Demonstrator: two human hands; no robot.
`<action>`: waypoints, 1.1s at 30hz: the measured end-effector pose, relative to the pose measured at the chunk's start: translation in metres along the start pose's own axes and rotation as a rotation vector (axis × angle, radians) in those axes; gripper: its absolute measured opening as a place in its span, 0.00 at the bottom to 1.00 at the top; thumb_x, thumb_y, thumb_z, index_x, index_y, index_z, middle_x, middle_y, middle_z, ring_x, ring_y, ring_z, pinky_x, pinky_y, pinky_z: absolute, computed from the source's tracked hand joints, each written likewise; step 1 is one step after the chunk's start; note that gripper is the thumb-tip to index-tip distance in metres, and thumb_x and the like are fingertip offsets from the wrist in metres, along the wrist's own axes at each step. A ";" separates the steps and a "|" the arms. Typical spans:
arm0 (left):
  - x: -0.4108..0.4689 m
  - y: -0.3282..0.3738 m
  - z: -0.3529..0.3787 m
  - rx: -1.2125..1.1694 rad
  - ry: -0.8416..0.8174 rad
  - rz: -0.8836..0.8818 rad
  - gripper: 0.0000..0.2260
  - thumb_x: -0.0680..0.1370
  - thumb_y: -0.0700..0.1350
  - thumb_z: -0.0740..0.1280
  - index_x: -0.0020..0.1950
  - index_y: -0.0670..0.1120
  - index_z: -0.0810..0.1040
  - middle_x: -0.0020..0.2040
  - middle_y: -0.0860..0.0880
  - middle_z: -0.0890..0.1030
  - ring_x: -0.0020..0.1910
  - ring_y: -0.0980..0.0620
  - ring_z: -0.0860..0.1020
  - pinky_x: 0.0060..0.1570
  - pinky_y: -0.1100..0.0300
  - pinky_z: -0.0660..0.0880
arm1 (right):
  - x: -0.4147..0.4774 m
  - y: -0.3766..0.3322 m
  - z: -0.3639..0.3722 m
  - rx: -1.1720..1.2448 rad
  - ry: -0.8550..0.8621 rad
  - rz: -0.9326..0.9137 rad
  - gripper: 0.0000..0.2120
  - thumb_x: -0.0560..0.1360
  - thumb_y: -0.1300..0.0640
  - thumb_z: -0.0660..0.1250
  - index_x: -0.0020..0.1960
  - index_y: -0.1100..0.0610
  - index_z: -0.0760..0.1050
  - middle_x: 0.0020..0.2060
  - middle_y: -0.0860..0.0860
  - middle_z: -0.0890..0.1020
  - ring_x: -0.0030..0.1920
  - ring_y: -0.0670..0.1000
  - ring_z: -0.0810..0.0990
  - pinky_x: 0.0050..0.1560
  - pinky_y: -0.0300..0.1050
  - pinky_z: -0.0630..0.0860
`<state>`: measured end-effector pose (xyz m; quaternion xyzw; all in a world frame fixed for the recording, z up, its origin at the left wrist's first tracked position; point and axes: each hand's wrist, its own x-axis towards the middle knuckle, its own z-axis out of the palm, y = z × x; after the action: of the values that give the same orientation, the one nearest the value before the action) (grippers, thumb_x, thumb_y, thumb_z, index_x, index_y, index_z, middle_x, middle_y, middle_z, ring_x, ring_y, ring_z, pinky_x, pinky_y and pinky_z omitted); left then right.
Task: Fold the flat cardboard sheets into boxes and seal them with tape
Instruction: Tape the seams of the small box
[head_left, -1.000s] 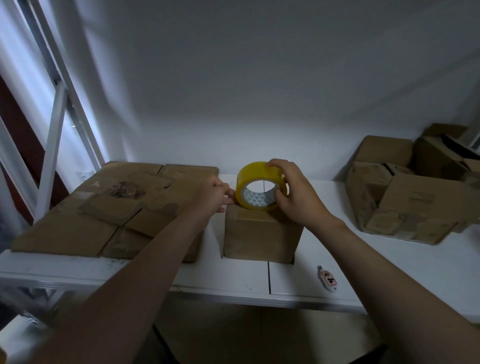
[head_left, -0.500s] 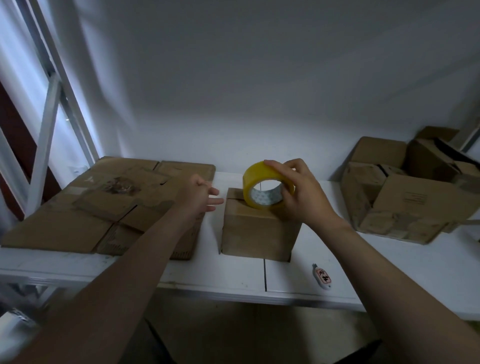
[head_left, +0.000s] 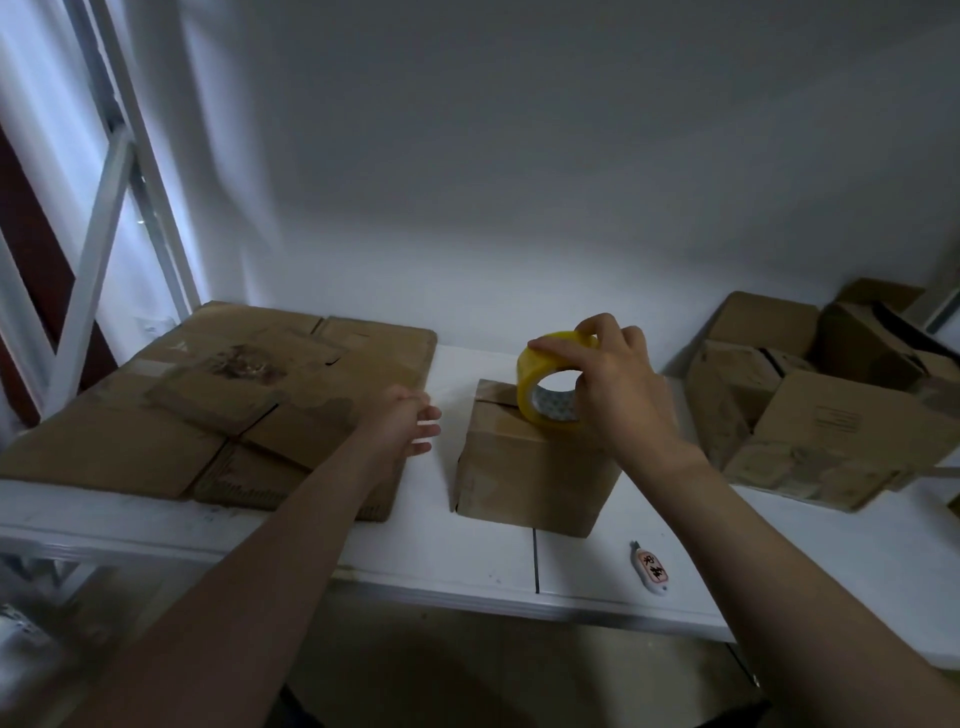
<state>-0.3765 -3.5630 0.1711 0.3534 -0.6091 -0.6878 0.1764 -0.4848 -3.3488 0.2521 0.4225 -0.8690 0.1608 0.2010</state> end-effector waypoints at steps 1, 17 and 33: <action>0.002 -0.003 0.002 -0.018 -0.010 -0.021 0.04 0.85 0.42 0.61 0.57 0.43 0.72 0.44 0.47 0.81 0.40 0.50 0.80 0.39 0.55 0.78 | 0.000 -0.001 0.001 -0.002 0.008 0.015 0.30 0.77 0.65 0.66 0.71 0.37 0.72 0.69 0.52 0.68 0.66 0.58 0.65 0.44 0.52 0.78; 0.021 -0.027 0.028 -0.208 -0.073 -0.090 0.03 0.84 0.40 0.60 0.54 0.44 0.73 0.46 0.47 0.78 0.42 0.46 0.79 0.46 0.51 0.76 | -0.007 -0.011 0.014 -0.031 0.128 0.124 0.29 0.79 0.68 0.63 0.69 0.38 0.74 0.67 0.53 0.70 0.64 0.59 0.68 0.42 0.47 0.73; 0.026 -0.052 0.051 0.196 -0.033 0.016 0.09 0.83 0.52 0.58 0.51 0.48 0.72 0.50 0.43 0.80 0.48 0.43 0.79 0.42 0.51 0.77 | 0.001 -0.021 0.015 -0.061 0.116 0.128 0.28 0.78 0.68 0.63 0.68 0.39 0.76 0.66 0.54 0.72 0.64 0.60 0.68 0.42 0.52 0.78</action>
<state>-0.4206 -3.5340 0.1142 0.3526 -0.6789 -0.6294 0.1363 -0.4722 -3.3684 0.2423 0.3497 -0.8857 0.1709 0.2531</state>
